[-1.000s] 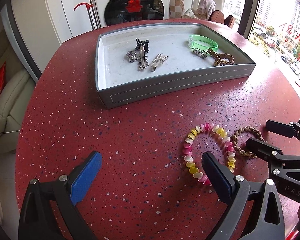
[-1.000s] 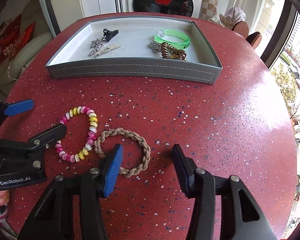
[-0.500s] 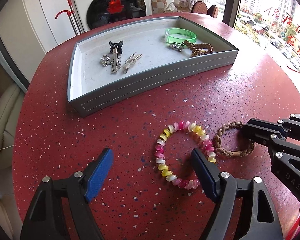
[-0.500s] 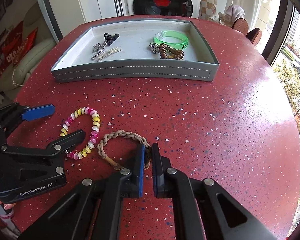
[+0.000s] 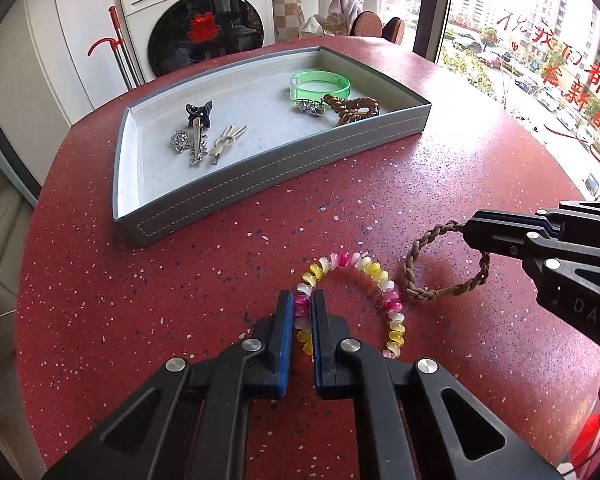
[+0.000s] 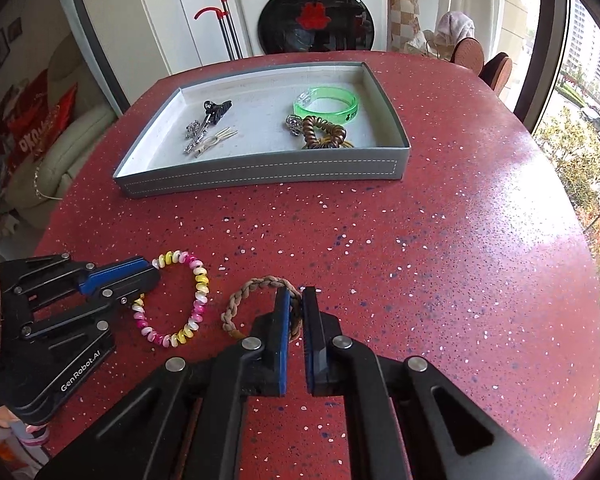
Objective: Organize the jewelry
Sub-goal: 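Grasp the pink-and-yellow beaded bracelet with the left tool while the right tool grasps the braided brown bracelet, then carry both bracelets into the gray tray and open both tools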
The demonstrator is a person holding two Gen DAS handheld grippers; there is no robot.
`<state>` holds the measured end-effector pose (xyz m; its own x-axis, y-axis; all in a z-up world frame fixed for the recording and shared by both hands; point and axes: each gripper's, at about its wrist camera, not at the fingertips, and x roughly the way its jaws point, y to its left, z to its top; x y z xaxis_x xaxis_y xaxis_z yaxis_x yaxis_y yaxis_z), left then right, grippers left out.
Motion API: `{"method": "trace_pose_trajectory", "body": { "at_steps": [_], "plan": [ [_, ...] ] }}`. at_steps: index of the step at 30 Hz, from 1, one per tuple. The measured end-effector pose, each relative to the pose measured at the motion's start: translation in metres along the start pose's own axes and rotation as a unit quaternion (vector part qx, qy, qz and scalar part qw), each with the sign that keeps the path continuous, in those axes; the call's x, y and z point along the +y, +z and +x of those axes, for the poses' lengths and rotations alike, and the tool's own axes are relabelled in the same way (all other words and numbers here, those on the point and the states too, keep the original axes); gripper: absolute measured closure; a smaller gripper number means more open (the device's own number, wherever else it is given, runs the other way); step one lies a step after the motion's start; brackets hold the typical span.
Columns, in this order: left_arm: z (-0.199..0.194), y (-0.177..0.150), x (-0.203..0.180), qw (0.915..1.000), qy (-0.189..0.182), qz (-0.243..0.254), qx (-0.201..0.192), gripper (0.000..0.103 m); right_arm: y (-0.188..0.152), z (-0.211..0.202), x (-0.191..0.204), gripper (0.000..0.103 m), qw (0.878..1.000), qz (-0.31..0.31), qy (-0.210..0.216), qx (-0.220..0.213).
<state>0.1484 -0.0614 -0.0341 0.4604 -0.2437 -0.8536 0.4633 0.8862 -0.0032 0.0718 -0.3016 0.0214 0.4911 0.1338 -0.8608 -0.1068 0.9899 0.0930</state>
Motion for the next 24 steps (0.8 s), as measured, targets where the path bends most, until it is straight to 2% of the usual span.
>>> {"method": "trace_pose_trajectory", "body": {
  "at_steps": [13,24],
  "plan": [
    [-0.024,0.004,0.021,0.9991,0.003,-0.026,-0.033,0.077,0.008,-0.016,-0.006,0.096,1.0,0.019,0.015,-0.02],
    [-0.043,0.019,0.029,0.9974,0.004,-0.034,-0.064,0.077,0.029,-0.035,-0.002,0.096,0.998,0.019,0.03,-0.046]
  ]
}}
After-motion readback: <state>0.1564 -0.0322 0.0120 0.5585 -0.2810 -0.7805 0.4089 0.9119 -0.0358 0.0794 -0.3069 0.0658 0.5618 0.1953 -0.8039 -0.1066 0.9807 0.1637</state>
